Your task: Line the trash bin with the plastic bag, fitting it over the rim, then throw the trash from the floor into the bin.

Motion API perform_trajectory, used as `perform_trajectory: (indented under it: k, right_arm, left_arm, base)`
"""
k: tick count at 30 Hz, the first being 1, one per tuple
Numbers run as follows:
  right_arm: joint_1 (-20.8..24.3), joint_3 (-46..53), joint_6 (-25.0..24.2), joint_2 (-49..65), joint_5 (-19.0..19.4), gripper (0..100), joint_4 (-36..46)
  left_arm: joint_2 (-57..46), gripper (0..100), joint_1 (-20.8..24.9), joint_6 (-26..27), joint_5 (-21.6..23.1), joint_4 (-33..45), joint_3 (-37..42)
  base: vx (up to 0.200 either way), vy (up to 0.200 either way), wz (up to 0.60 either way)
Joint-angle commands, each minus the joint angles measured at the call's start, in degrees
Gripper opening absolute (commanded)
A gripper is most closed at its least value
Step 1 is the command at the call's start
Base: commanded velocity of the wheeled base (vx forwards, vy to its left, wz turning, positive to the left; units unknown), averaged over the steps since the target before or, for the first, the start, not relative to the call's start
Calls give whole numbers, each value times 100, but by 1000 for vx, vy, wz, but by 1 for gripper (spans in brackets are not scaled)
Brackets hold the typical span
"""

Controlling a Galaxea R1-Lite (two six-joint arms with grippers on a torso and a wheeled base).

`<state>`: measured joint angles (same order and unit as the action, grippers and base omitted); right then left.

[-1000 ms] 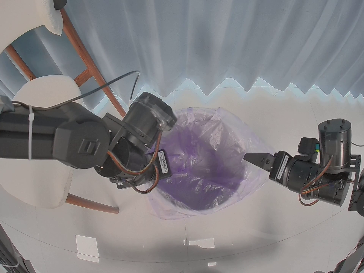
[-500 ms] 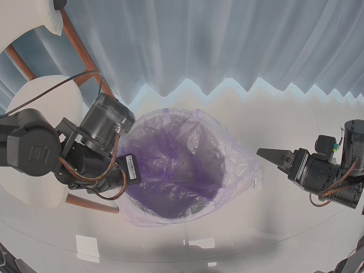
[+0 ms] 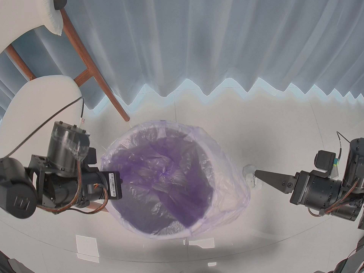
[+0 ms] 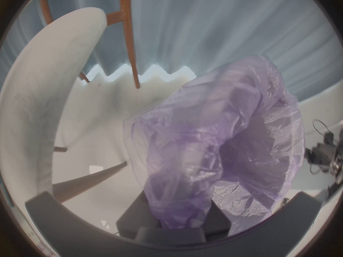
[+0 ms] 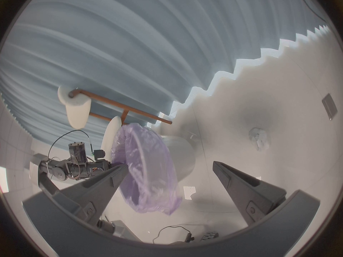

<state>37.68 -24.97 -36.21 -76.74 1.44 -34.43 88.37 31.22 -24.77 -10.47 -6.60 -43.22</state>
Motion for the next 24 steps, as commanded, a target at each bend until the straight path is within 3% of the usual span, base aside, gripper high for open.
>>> perform_trajectory:
  k: [1,6,11,12,14,17,18,21,24]
  right_arm:
    - [2,396,474,-157,269,100,-442]
    - [-15,326,993,-306,366,100,-592]
    - [-77,361,993,-306,586,100,-653]
    - [-261,247,905,-306,638,100,-662]
    - [-437,141,624,-263,814,100,-662]
    - [-472,176,-194,-157,1069,100,-662]
    - [-472,176,-282,-148,1069,100,-653]
    - [-490,229,-1240,-192,1078,100,-636]
    - [-490,352,-1662,-201,1078,100,-592]
  left_arm:
    - [-452,0,-55,605,783,-896,1026]
    - [-470,0,-99,869,1205,-1406,1324]
    - [-470,0,-99,895,1381,-1678,1386]
    - [-470,0,-116,895,1399,-1678,1377]
    - [-479,0,-116,886,1416,-1687,1377]
    - [-531,0,-116,886,1522,-1731,1377]
    - [-540,0,-116,886,1539,-1749,1377]
    - [-575,0,-116,878,1671,-1863,1386]
    - [-575,0,-116,869,1680,-1898,1368]
  base:
    - [0,0,0]
    - [0,0,0]
    - [0,0,0]
    - [0,0,0]
    - [0,0,0]
    - [0,0,0]
    - [0,0,0]
    - [0,0,0]
    - [0,0,0]
